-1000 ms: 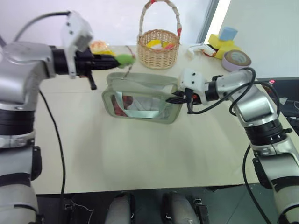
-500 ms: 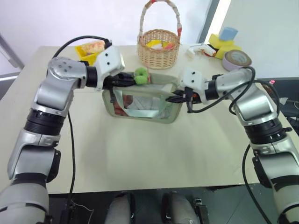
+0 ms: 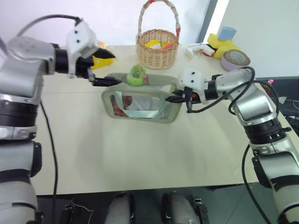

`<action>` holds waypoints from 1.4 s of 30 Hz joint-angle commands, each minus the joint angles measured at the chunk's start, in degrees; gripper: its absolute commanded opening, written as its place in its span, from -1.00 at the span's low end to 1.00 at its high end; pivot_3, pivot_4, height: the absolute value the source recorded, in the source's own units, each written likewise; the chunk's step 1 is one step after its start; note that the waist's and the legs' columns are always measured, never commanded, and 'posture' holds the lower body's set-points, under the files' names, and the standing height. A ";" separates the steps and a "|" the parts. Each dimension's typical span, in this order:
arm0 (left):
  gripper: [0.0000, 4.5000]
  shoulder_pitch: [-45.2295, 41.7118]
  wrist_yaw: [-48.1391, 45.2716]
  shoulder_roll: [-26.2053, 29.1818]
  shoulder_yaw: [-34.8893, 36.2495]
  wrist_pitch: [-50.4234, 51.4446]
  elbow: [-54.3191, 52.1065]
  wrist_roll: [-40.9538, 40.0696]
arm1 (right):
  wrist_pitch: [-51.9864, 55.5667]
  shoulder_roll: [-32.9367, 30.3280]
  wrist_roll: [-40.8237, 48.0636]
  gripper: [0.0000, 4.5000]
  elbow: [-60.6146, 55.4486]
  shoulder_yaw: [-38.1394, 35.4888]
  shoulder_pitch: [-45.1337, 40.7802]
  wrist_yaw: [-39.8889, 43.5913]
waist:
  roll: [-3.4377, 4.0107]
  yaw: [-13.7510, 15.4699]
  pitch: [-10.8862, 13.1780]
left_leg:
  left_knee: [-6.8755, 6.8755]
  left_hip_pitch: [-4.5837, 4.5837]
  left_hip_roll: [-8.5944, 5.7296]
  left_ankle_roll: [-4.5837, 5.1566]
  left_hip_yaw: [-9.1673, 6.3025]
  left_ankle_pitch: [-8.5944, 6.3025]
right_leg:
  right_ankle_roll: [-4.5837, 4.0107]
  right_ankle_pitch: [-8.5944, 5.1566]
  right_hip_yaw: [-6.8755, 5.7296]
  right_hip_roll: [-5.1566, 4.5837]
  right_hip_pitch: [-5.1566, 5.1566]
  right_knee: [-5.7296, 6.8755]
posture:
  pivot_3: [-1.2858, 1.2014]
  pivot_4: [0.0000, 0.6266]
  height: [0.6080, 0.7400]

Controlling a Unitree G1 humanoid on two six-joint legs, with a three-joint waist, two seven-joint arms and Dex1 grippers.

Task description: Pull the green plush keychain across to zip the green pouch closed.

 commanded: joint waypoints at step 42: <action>-1.00 16.74 6.11 -2.92 2.76 -2.49 -5.49 1.13 | 10.50 6.26 7.37 0.57 25.65 -5.72 -24.52 2.71 | 0.04 -0.21 -0.02 | -0.03 0.05 0.01 0.02 0.05 -0.01 | 0.00 0.00 0.01 0.00 -0.01 0.07 | 0.03 -0.52 0.98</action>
